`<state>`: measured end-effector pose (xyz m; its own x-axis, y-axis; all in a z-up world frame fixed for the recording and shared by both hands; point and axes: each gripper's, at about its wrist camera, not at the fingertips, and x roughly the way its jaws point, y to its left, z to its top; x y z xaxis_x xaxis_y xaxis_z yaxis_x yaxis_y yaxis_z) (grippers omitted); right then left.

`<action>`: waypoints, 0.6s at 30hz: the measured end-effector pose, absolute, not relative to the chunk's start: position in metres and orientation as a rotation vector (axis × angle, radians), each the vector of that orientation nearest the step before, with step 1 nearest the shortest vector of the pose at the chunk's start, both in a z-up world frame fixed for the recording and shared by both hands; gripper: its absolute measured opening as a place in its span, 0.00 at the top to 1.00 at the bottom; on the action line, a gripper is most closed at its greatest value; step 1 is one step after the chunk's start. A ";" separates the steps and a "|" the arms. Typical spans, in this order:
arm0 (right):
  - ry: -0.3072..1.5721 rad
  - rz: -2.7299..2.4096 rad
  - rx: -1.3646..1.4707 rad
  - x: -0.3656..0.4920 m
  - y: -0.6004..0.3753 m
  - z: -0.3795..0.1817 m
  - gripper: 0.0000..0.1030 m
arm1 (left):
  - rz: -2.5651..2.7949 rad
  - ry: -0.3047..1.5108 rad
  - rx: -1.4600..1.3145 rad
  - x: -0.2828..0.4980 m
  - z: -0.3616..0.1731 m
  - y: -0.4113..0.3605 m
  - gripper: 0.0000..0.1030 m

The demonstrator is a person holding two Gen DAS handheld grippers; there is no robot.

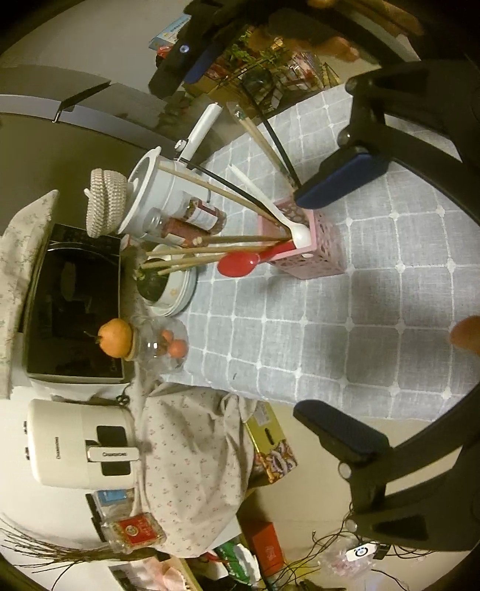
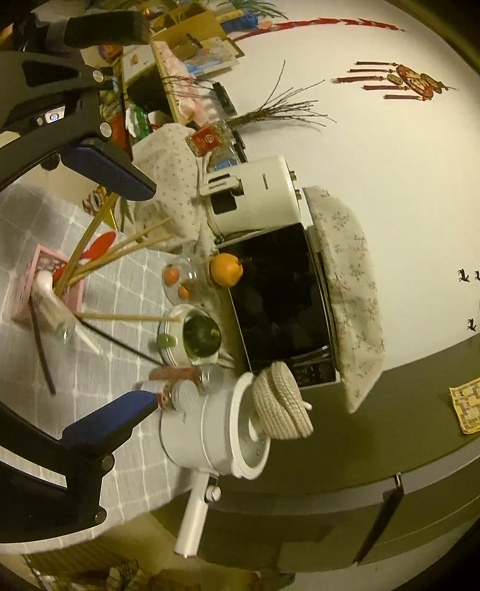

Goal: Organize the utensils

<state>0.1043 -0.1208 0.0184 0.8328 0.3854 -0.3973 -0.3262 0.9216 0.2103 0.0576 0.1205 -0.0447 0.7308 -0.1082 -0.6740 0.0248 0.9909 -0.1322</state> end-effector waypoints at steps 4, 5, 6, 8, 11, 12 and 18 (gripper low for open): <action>0.469 0.351 0.132 0.096 -0.138 0.024 0.00 | -0.049 0.715 -0.107 0.049 -0.037 0.111 0.00; 0.474 0.342 0.132 0.093 -0.142 0.024 0.00 | -0.050 0.704 -0.100 0.046 -0.034 0.107 0.00; 0.481 0.327 0.130 0.090 -0.148 0.025 0.00 | -0.063 0.692 -0.090 0.042 -0.031 0.102 0.00; 0.500 0.296 0.129 0.085 -0.159 0.025 0.00 | -0.076 0.672 -0.075 0.035 -0.023 0.092 0.00; 0.539 0.251 0.136 0.073 -0.178 0.024 0.00 | -0.074 0.631 -0.042 0.022 -0.012 0.077 0.00; 0.554 0.229 0.131 0.068 -0.184 0.024 0.00 | -0.070 0.623 -0.029 0.018 -0.009 0.071 0.00; 0.569 0.091 0.030 0.030 -0.201 0.036 0.00 | -0.050 0.632 0.029 0.001 0.006 0.045 0.00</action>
<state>0.0302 -0.2011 0.0362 0.8385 0.0943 -0.5367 -0.0777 0.9955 0.0536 0.0011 0.0449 0.0062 0.8058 -0.0384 -0.5910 0.0559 0.9984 0.0114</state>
